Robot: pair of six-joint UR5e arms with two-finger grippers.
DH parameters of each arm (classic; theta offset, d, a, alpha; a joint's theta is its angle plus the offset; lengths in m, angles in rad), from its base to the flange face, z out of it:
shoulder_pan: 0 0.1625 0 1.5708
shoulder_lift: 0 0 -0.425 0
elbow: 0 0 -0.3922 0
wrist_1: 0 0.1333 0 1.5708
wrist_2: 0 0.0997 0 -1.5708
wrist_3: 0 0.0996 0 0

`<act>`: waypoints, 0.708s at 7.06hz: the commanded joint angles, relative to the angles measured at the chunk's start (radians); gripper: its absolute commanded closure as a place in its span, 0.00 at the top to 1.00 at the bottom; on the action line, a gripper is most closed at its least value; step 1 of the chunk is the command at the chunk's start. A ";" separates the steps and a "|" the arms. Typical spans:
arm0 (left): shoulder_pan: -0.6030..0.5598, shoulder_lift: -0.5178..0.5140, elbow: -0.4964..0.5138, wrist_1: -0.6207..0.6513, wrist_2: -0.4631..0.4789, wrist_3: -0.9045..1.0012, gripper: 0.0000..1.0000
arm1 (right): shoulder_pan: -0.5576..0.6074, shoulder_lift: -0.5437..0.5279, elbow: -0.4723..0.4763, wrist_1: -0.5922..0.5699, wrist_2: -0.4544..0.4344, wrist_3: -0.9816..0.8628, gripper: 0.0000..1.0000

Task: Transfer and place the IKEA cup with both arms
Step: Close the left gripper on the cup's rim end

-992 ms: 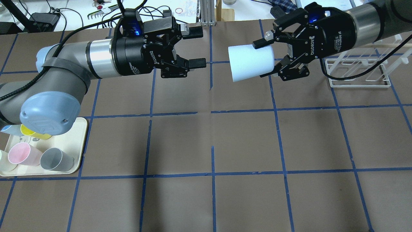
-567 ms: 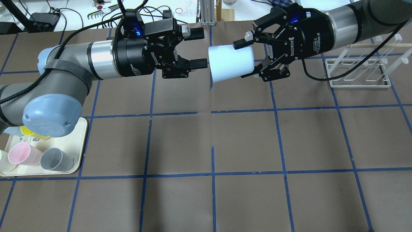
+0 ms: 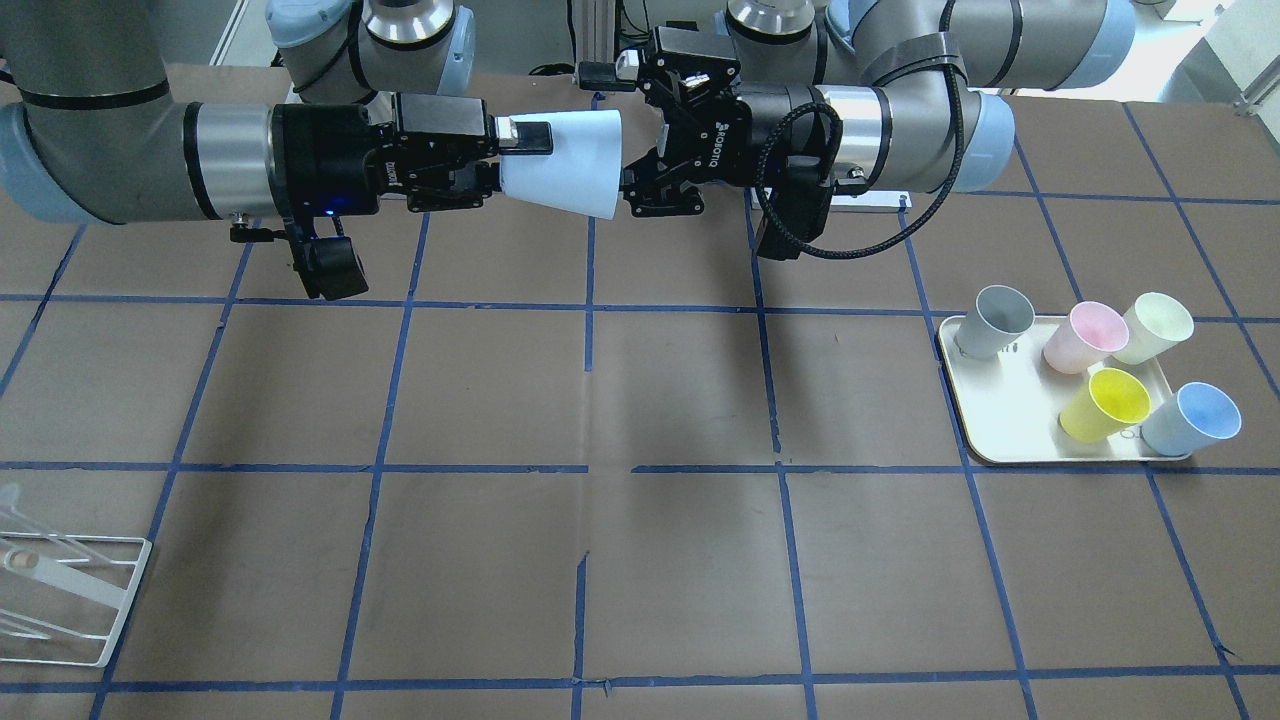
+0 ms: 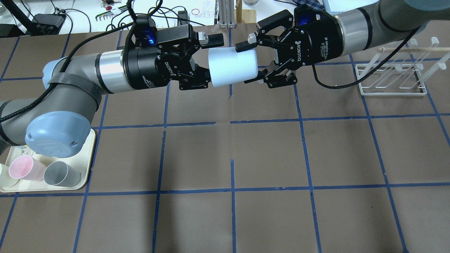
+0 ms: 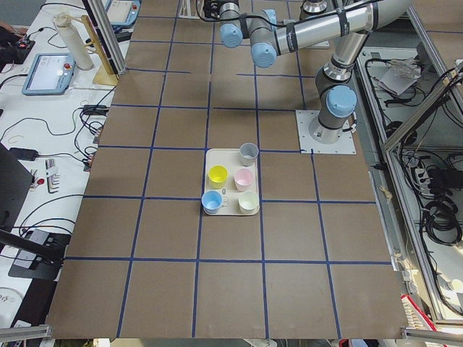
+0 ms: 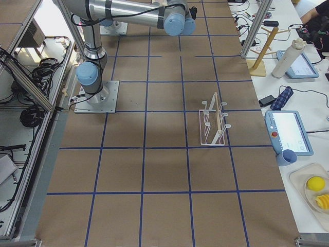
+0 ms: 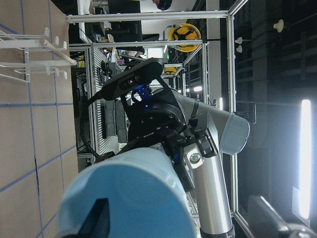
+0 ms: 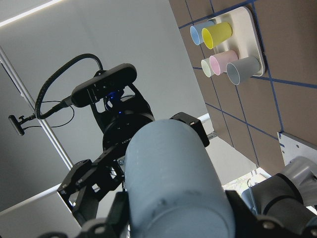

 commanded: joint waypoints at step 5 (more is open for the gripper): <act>0.000 0.006 0.001 0.002 0.001 -0.005 0.05 | 0.002 0.002 0.000 -0.001 0.002 0.001 0.65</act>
